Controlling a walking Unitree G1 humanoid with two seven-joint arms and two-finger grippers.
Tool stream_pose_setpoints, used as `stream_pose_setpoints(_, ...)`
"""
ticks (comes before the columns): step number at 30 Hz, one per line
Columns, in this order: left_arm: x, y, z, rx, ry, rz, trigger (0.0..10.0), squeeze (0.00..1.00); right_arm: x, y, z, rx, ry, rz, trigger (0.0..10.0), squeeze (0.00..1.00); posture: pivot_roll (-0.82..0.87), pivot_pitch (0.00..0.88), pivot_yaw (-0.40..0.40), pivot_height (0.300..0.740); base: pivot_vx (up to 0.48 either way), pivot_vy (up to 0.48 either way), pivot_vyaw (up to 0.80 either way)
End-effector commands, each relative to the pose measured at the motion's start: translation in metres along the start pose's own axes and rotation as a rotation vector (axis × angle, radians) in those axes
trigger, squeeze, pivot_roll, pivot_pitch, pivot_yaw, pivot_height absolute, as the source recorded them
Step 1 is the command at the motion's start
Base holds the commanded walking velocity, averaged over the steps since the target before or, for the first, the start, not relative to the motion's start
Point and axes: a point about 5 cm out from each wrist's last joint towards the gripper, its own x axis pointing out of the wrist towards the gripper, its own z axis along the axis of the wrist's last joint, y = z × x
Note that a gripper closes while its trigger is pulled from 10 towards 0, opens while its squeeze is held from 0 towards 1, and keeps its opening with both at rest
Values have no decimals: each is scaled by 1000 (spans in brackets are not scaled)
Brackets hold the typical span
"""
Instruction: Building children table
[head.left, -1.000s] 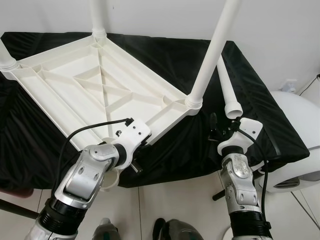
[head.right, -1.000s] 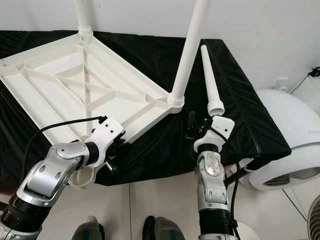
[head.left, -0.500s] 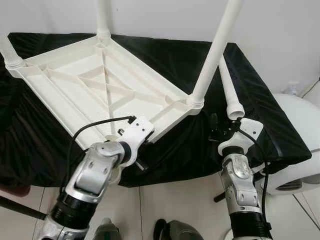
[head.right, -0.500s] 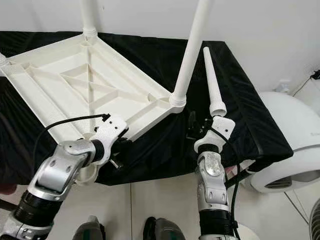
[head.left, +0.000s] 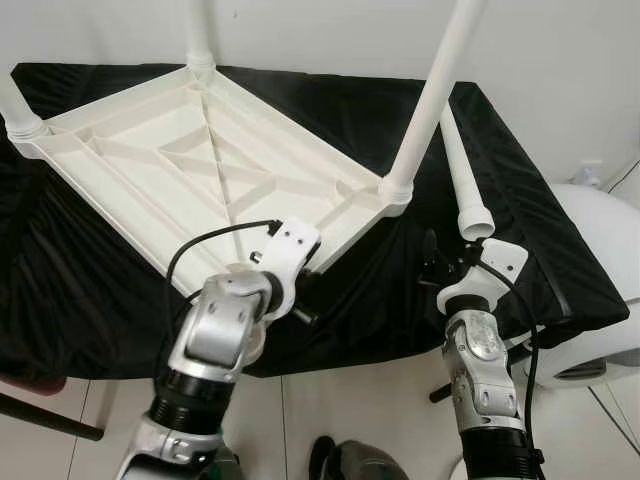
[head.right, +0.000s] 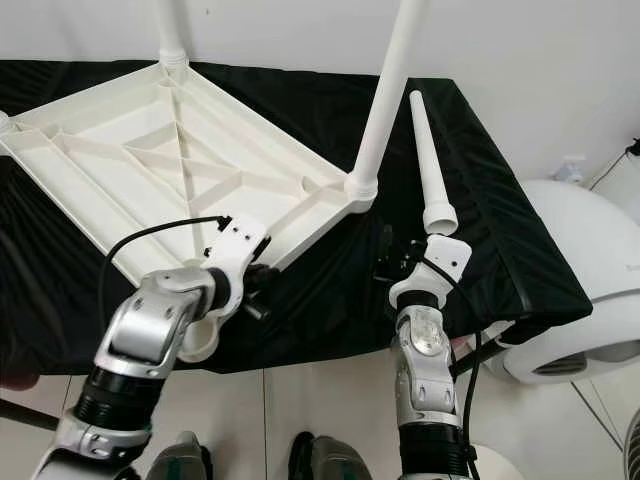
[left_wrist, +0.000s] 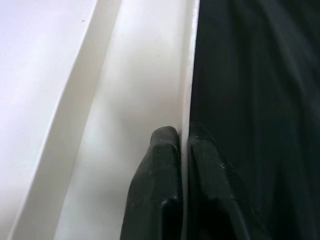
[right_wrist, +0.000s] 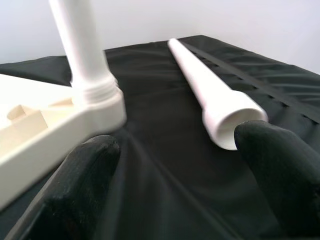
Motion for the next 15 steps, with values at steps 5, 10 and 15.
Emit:
stream_pose_setpoints(5, -2, 26, 4, -108, -17, 265, 10000, 0, -2, -6, -1, -12, 11, -27, 10000, 0, 21, 107, -60, 740, 0, 0, 0)
stream_pose_setpoints(10, 6, 24, 12, -154, -39, 281, 10000, 0, -3, -4, -1, -12, 11, -27, 10000, 0, 20, 109, -56, 740, 0, 0, 0)
stream_pose_setpoints(15, 15, 20, 24, -157, -69, 281, 10000, 0, -4, -3, -1, -15, 10, -29, 10000, 0, 14, 112, -50, 740, 0, 0, 0)
